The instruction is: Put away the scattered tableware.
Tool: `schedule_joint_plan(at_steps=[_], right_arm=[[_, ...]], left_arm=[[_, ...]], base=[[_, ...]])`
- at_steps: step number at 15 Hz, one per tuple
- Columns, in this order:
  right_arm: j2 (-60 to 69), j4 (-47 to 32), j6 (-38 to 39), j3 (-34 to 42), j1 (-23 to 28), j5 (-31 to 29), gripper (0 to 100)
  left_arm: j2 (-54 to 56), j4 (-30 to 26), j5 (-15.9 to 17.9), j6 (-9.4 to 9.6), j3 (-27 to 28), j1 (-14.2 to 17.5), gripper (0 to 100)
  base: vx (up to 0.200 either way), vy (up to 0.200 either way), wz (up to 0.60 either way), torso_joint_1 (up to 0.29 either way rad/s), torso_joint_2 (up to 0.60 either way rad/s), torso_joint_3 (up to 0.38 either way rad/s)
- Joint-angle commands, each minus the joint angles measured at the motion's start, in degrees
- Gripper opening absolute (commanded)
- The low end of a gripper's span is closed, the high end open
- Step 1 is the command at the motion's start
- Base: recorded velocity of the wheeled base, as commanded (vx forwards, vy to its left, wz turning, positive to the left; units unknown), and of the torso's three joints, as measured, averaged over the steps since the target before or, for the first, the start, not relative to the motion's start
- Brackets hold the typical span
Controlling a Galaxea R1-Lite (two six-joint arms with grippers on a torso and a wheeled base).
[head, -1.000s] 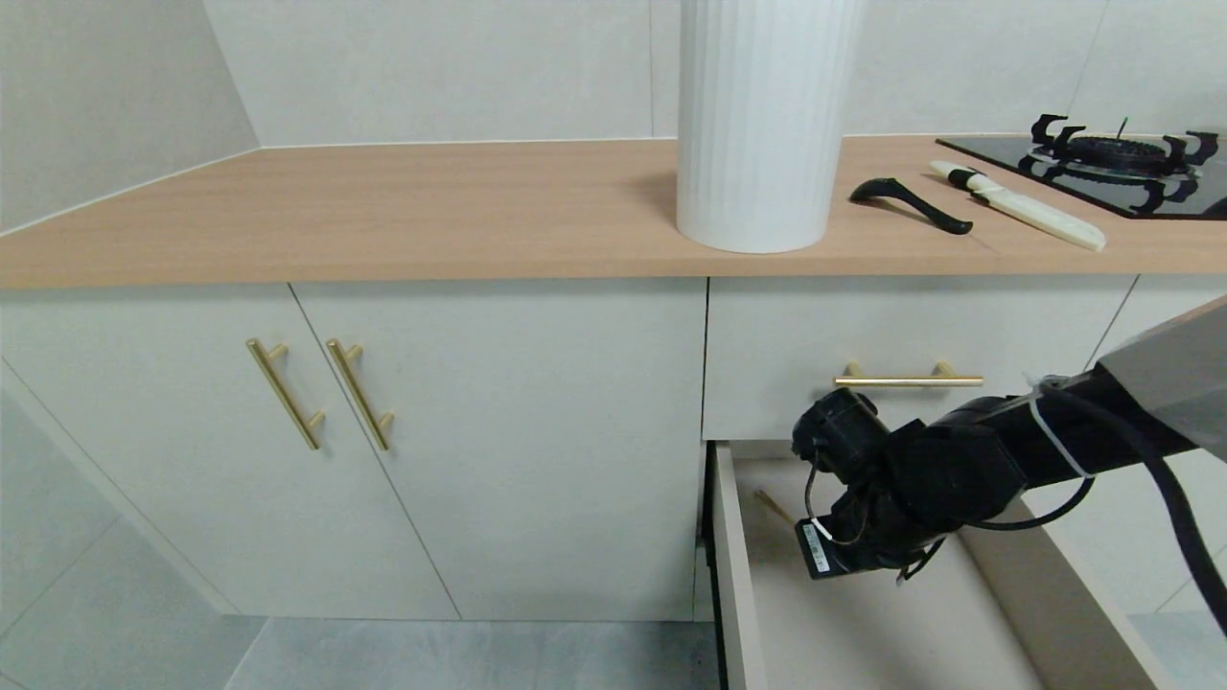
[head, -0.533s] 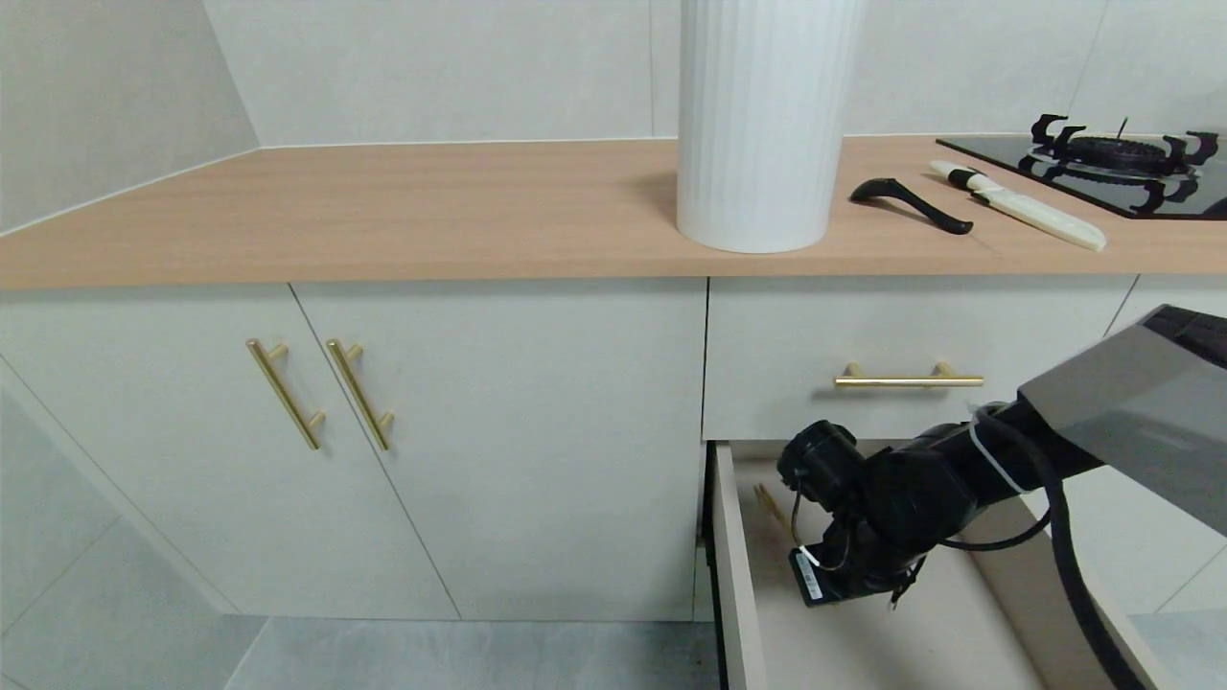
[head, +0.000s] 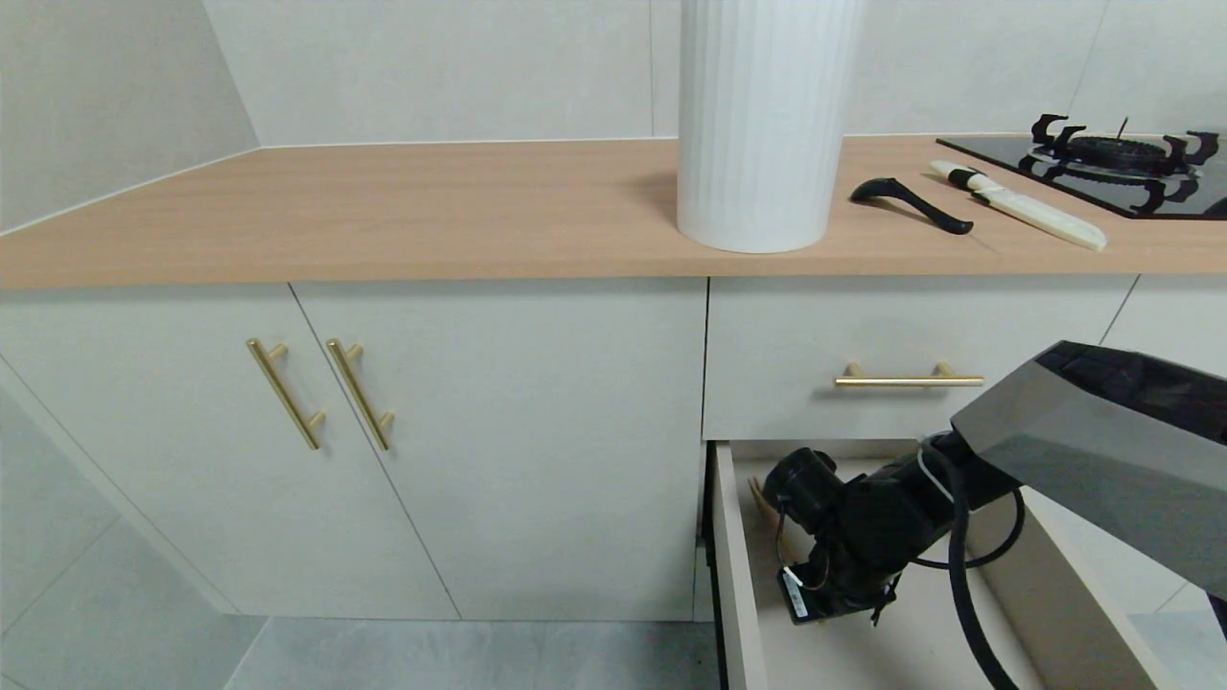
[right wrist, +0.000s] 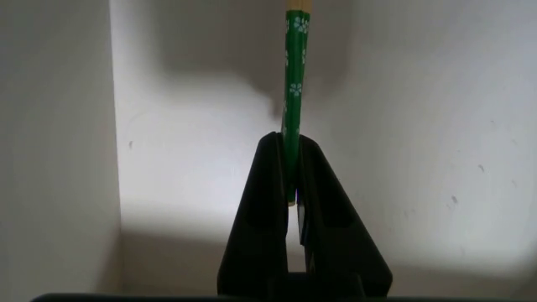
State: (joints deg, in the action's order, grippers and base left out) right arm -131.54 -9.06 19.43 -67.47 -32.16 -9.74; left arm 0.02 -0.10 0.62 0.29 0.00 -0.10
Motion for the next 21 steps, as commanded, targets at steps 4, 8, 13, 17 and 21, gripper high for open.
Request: schedule_joint_plan(at_steps=[4,8,13,17,21], right_arm=[[-1.4,0.5,0.0,0.1,0.0,-0.1,0],[-1.4,0.5,1.0,0.0,0.0,-0.1,100],[-0.7,0.4,1.0,0.2,0.0,-0.1,100],[7.5,0.0,1.0,1.7,0.3,-0.1,100],[17.7,0.2,0.8,4.0,2.5,-0.2,100]], left_arm=[[0.0,0.0,0.0,-0.03,0.0,0.0,100],[0.0,0.0,0.0,-0.03,0.0,0.0,100],[0.0,0.0,0.0,-0.03,0.0,0.0,100],[0.0,0.0,0.0,0.06,0.0,0.0,100],[0.0,0.0,0.0,0.06,0.0,0.0,100]], base=[[0.000,0.000,0.00,0.000,0.00,0.000],[0.000,0.000,0.00,0.000,0.00,0.000],[0.000,0.000,0.00,0.000,0.00,0.000],[0.000,0.000,0.00,0.000,0.00,0.000],[0.000,0.000,0.00,0.000,0.00,0.000]])
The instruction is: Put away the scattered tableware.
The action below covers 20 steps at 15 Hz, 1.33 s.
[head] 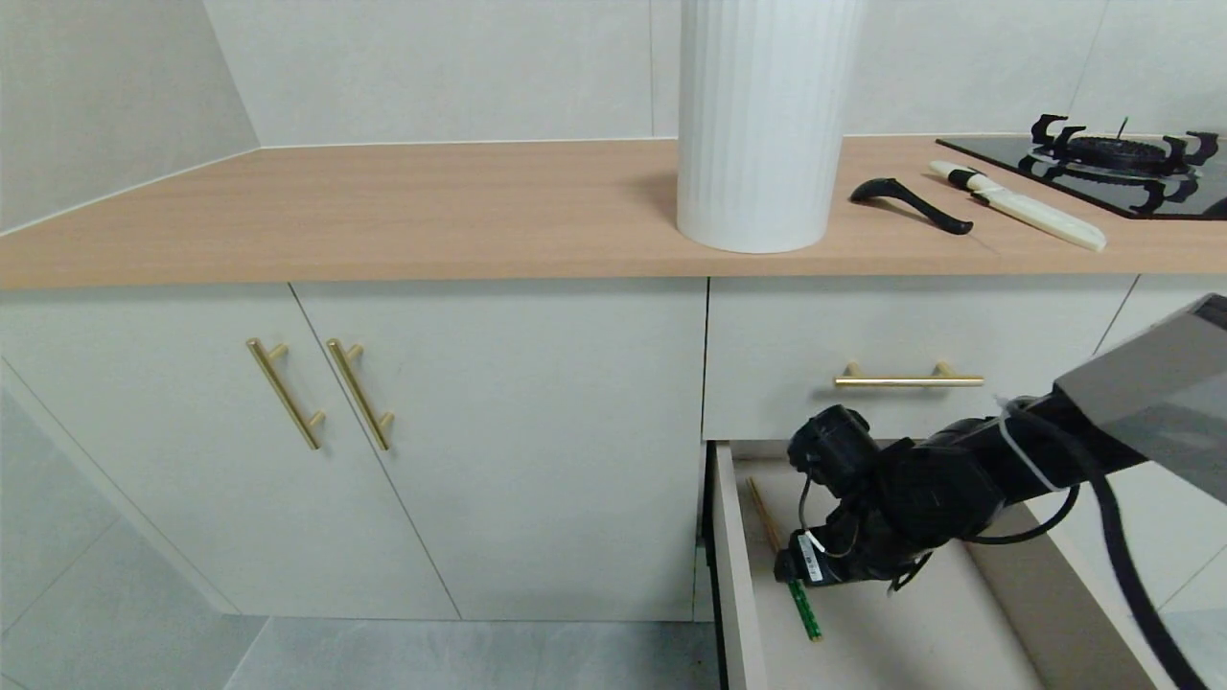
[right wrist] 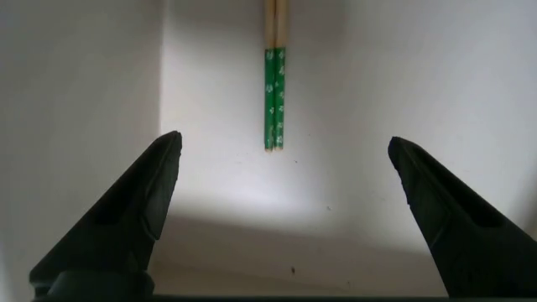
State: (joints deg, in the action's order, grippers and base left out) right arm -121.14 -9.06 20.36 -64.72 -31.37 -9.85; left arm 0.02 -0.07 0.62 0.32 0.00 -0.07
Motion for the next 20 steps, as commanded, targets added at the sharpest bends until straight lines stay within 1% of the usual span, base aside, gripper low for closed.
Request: schedule_joint_plan(at_steps=[1,5,7,8,12,15,20], right_arm=[[10.4,0.3,-0.3,1.4,3.1,-0.2,100],[23.1,0.4,-2.6,1.5,7.6,-0.8,100],[26.4,0.5,-3.8,1.4,9.8,-3.9,100],[27.5,0.5,-4.0,1.3,10.4,-4.4,100],[29.2,3.0,-4.6,1.5,10.7,-4.6,100],[29.2,3.2,-4.7,1.5,11.5,-4.6,100],[30.3,3.2,-4.8,1.7,11.4,-4.6,100]], left_arm=[[0.0,0.0,0.0,0.03,0.0,0.0,100],[0.0,0.0,0.0,-0.05,0.0,0.0,100],[0.0,0.0,0.0,0.03,0.0,0.0,100],[0.0,0.0,0.0,0.03,0.0,0.0,100],[0.0,0.0,0.0,-0.05,0.0,0.0,100],[0.0,0.0,0.0,0.03,0.0,0.0,100],[0.0,0.0,0.0,-0.05,0.0,0.0,100]], base=[[0.000,0.000,0.00,0.000,0.00,0.000],[0.000,0.000,0.00,0.000,0.00,0.000],[0.000,0.000,0.00,0.000,0.00,0.000],[0.000,0.000,0.00,0.000,0.00,0.000],[0.000,0.000,0.00,0.000,0.00,0.000],[0.000,0.000,0.00,0.006,-0.02,-0.006],[0.000,0.000,0.00,0.095,-0.31,-0.255]])
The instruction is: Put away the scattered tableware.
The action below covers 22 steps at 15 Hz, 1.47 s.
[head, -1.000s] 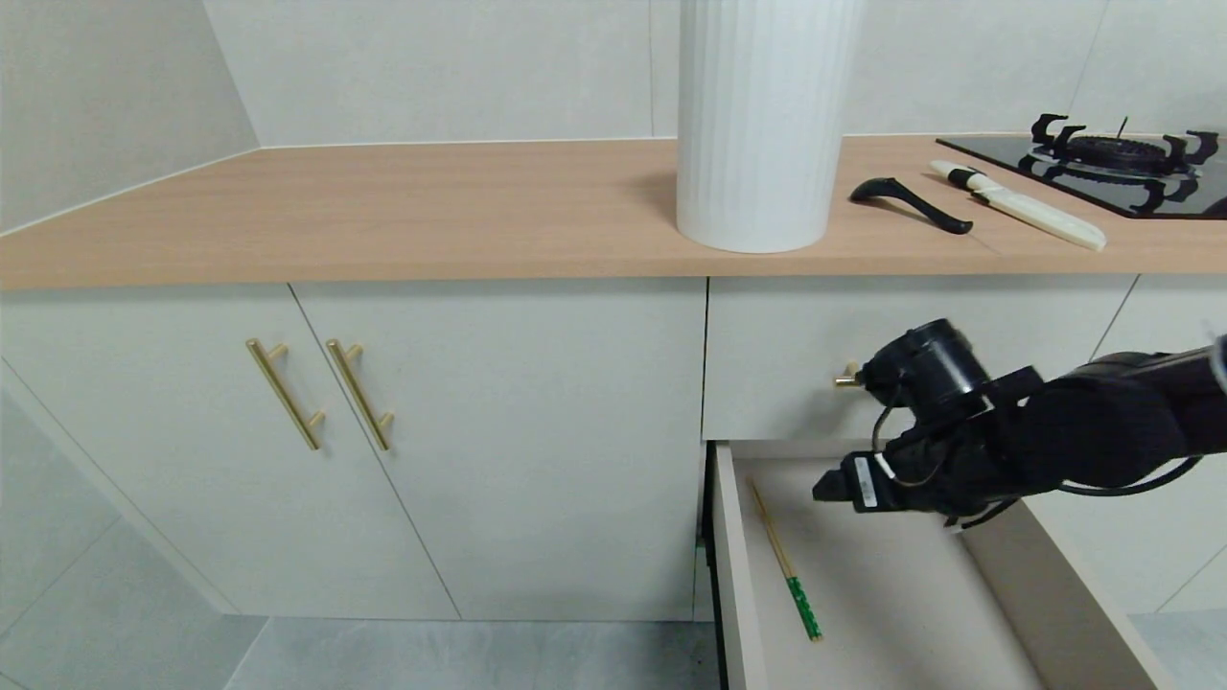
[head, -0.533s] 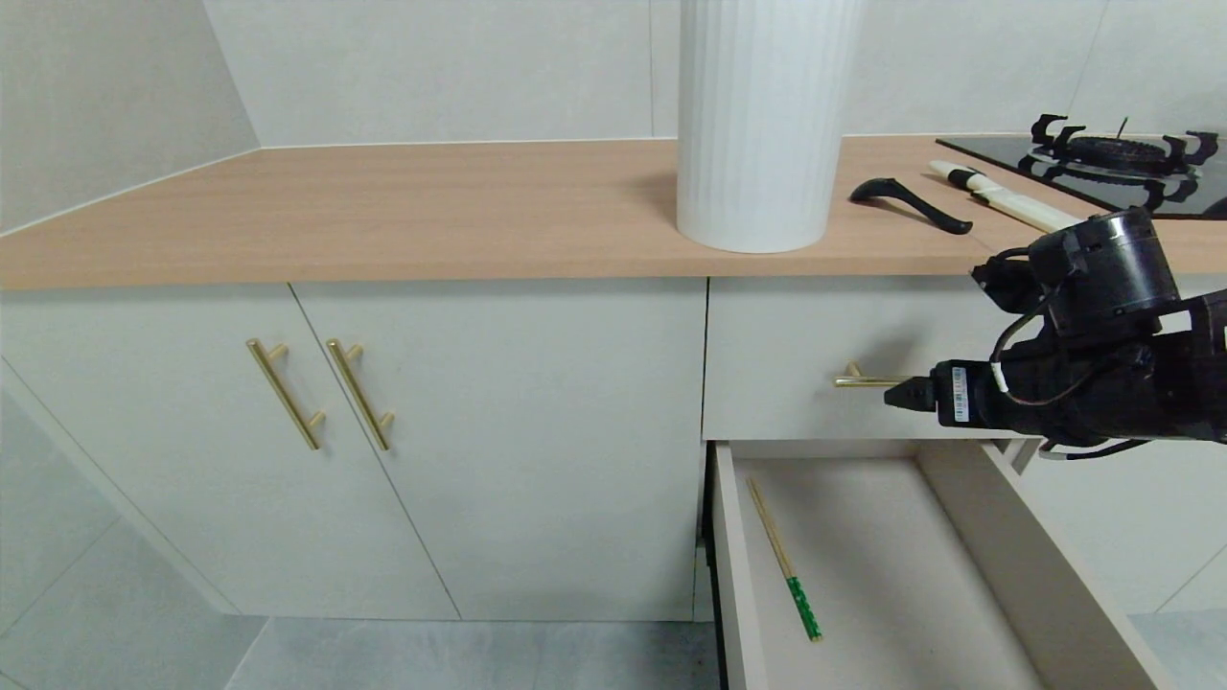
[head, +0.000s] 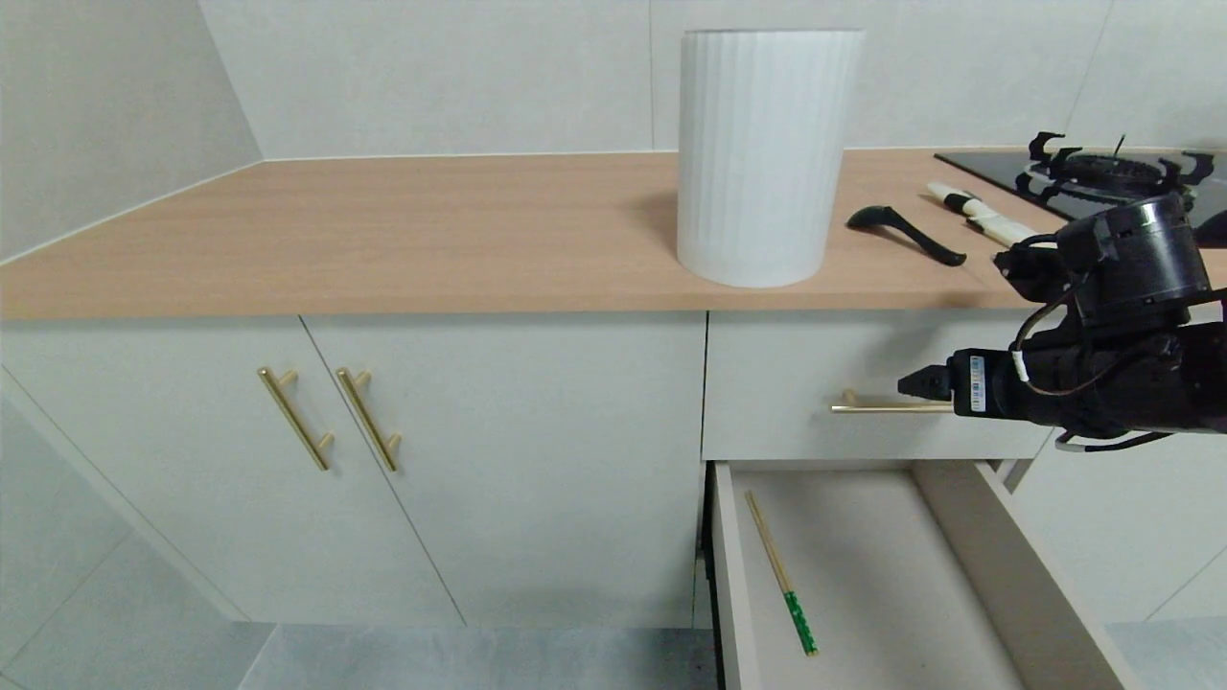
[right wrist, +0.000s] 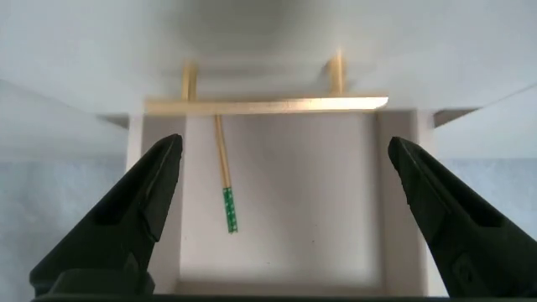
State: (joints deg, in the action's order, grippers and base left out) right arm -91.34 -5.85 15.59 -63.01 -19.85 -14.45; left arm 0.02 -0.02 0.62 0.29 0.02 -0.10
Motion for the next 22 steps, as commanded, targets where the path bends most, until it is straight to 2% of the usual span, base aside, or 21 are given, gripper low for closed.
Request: schedule_joint_plan(at_steps=[1,14,16,17,18,19,21,22], right_arm=[[0.8,0.0,0.0,0.0,-0.1,0.0,100],[0.4,0.8,-1.6,0.2,0.0,0.1,100],[-0.3,2.2,-3.0,-0.2,0.9,0.3,100],[-1.6,6.4,-6.6,0.0,2.9,0.5,100],[-1.8,7.1,-7.1,0.0,3.2,0.6,100],[-4.3,12.4,-10.2,-1.1,5.7,3.4,100],[-6.0,15.7,-14.0,-1.5,7.5,9.3,100],[-7.6,18.9,-17.1,-1.6,9.2,15.7,100]], left_arm=[[0.0,-0.1,0.0,-0.03,0.0,0.0,100],[0.0,-0.1,0.0,0.06,0.0,0.0,100],[0.0,-0.1,0.0,0.06,0.0,0.0,100],[0.0,-0.1,0.0,-0.03,0.0,0.0,100],[0.0,-0.1,0.0,-0.03,0.0,0.0,100],[0.0,-0.1,0.0,0.06,0.0,0.0,100],[0.0,-0.1,0.0,-0.03,0.0,0.0,100],[0.0,-0.1,0.0,-0.03,0.0,0.0,100]], base=[[0.000,0.000,0.00,0.173,-0.54,-0.300],[0.000,0.000,0.00,0.179,-0.46,-0.268],[0.000,0.000,0.00,0.044,-0.10,-0.058],[0.000,0.000,0.00,0.000,0.00,0.000],[0.000,0.000,0.00,0.000,0.00,0.000],[0.000,0.000,0.00,0.000,0.00,0.000],[0.000,0.000,0.00,0.000,0.00,0.000],[0.000,0.000,0.00,0.000,0.00,0.000]])
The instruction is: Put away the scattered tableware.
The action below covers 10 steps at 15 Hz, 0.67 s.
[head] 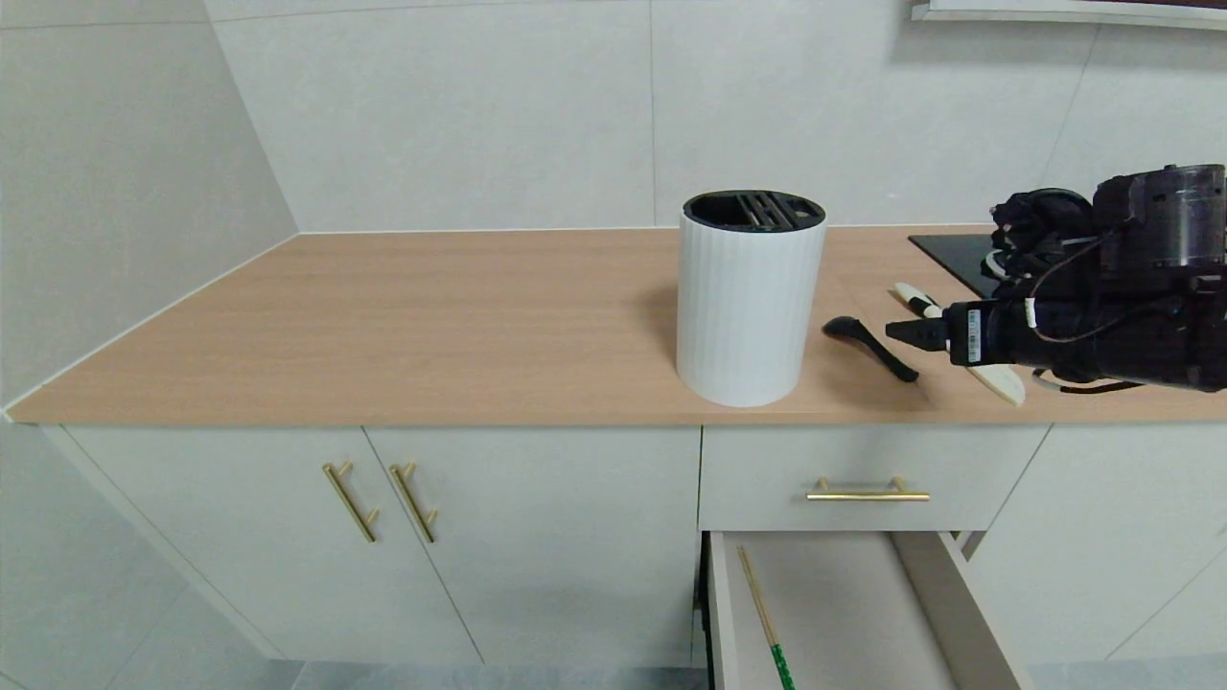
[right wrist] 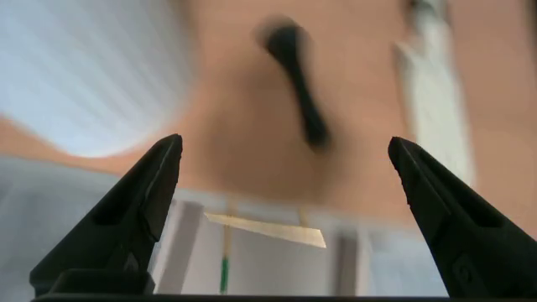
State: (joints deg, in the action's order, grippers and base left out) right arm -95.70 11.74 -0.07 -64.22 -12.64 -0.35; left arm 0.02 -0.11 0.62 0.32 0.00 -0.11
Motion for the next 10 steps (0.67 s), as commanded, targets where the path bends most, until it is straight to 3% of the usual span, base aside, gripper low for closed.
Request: schedule_joint_plan(at_steps=[1,5,10], right_arm=[[-4.8,3.7,-2.7,-0.4,3.2,5.0,100],[-7.7,10.0,-6.7,2.3,5.9,18.5,100],[-13.6,17.9,-6.8,1.4,6.8,17.8,100]], left_arm=[[0.0,0.0,0.0,-0.05,0.0,0.0,100],[0.0,0.0,0.0,-0.05,0.0,0.0,100],[0.0,0.0,0.0,-0.05,0.0,0.0,100]], base=[[0.000,0.000,0.00,0.000,0.00,0.000],[0.000,0.000,0.00,0.000,0.00,0.000],[0.000,0.000,0.00,0.000,0.00,0.000]])
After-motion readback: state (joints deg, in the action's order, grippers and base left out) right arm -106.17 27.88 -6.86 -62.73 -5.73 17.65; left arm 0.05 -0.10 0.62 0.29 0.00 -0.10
